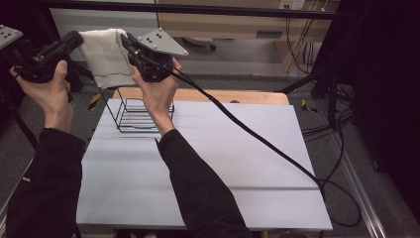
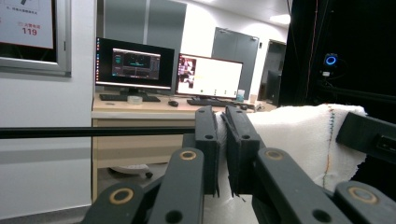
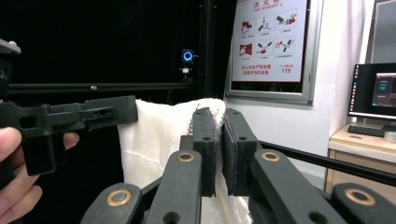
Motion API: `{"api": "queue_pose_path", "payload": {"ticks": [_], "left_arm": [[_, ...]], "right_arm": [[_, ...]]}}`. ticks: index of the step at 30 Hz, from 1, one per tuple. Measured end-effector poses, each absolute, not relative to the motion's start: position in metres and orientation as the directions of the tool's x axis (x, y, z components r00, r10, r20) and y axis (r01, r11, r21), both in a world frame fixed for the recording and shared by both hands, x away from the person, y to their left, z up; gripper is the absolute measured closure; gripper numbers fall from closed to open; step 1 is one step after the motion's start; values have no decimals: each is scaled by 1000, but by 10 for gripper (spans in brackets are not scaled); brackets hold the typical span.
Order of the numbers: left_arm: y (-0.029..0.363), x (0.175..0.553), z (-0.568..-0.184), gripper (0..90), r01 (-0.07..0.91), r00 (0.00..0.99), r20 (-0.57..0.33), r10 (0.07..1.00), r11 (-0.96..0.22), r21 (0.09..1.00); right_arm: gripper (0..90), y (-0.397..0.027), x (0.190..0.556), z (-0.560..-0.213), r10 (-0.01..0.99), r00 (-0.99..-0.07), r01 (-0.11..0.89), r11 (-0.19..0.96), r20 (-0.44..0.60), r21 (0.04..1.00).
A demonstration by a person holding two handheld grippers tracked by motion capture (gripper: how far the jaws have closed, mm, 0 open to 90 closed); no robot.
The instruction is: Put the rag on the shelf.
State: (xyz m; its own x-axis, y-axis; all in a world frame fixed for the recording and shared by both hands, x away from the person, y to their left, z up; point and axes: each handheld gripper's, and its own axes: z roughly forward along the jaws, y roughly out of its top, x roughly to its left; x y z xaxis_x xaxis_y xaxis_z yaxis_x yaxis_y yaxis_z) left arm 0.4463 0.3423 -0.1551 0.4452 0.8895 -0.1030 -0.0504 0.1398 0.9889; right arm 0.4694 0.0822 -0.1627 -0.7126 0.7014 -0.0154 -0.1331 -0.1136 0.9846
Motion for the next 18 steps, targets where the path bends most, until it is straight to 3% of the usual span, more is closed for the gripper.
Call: {"api": "queue_pose_path", "payload": {"ticks": [18], "left_arm": [[341, 482, -145, 841, -13, 422, -105, 901, 121, 993]], "right_arm": [[850, 86, 501, -159, 716, -698, -96, -113, 14, 989]]}}
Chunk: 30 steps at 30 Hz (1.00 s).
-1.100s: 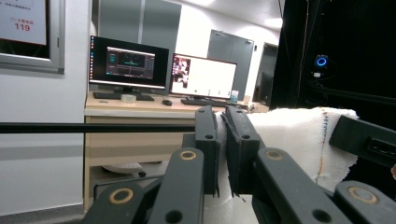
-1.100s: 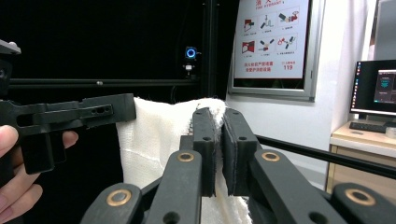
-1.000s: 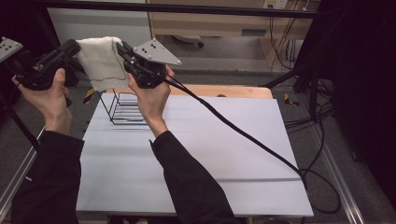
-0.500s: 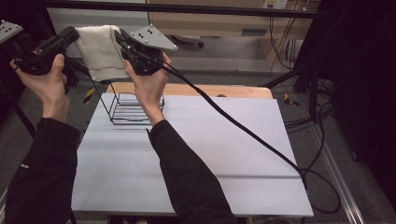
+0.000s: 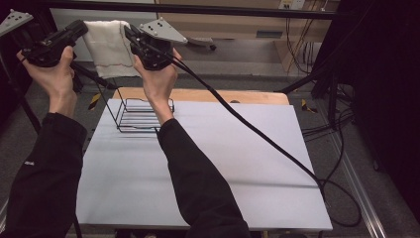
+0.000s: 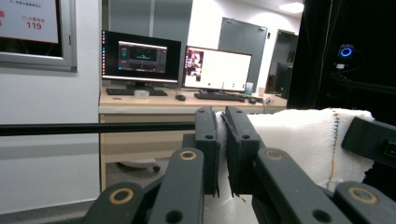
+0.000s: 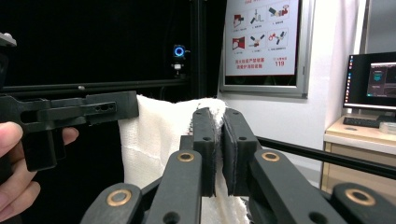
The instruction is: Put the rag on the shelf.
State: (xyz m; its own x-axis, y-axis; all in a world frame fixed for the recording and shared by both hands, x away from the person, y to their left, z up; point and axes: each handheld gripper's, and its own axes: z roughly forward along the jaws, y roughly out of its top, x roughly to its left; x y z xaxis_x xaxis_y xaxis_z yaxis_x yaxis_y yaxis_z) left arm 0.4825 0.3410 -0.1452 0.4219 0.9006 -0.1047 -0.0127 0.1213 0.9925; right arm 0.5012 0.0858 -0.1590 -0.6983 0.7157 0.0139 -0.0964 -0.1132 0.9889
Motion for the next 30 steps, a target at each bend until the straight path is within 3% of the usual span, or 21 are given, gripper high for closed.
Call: {"api": "queue_pose_path", "payload": {"ticks": [16, 30], "left_arm": [[341, 520, -156, 841, 40, 411, -109, 905, 102, 994], [346, 527, -176, 841, 61, 418, -103, 902, 85, 994]], "right_arm": [[850, 88, 534, -171, 729, -684, -59, -90, 26, 994], [850, 91, 544, -185, 729, -684, -9, -47, 28, 999]]}}
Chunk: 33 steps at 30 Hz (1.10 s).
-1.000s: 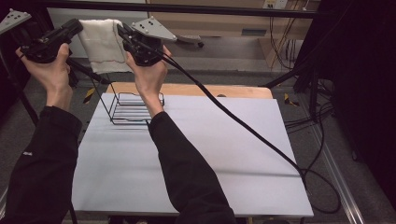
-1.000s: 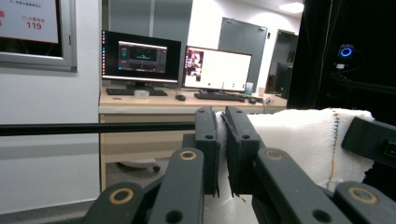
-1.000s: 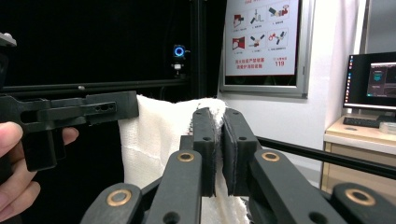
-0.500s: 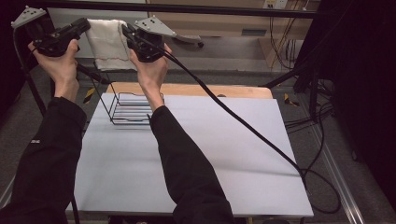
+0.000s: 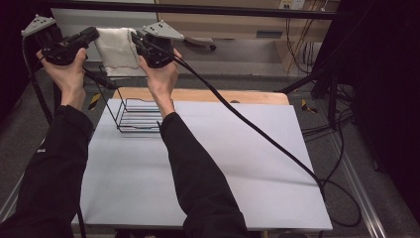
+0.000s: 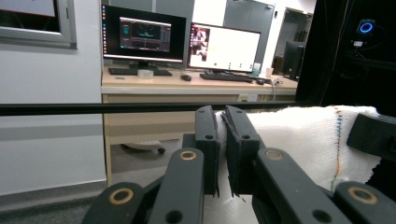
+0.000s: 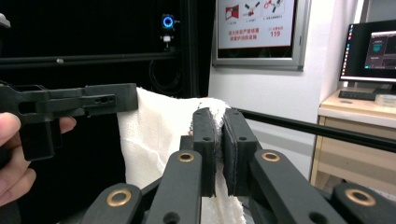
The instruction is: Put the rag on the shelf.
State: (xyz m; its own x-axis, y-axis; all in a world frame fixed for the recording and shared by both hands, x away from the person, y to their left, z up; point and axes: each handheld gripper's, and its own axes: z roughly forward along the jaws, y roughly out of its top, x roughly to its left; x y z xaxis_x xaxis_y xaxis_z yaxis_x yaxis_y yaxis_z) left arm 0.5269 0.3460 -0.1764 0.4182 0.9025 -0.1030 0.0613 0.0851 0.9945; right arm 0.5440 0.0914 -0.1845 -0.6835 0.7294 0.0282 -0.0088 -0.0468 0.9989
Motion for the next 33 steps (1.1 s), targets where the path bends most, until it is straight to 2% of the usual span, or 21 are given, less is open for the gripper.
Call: {"api": "queue_pose_path", "payload": {"ticks": [7, 33], "left_arm": [[347, 524, -188, 841, 82, 421, -99, 902, 70, 994], [341, 502, -211, 841, 92, 477, -53, 878, 10, 996]], "right_arm": [[849, 94, 540, -192, 732, -681, 4, 6, -2, 1000], [848, 80, 521, -225, 725, -688, 41, 4, 26, 999]]}}
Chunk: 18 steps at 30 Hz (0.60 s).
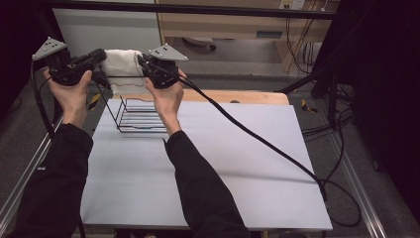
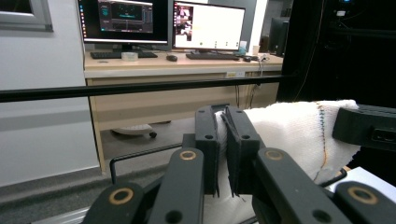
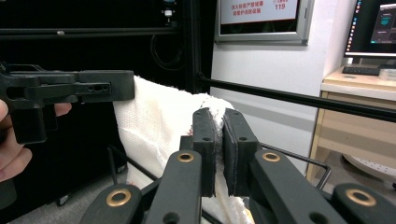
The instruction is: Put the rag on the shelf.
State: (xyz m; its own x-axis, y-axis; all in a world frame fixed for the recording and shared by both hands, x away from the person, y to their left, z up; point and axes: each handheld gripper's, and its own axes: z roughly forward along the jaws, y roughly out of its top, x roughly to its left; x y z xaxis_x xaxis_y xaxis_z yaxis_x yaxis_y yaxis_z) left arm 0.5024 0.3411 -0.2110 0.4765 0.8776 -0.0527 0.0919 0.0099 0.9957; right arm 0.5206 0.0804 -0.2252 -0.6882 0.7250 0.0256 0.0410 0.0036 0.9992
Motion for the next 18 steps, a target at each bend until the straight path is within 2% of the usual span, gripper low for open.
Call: {"api": "queue_pose_path", "payload": {"ticks": [18], "left_arm": [[342, 480, -223, 835, 107, 505, -51, 861, -4, 994]], "right_arm": [[844, 73, 501, -240, 702, -712, 34, 16, 13, 999]]}}
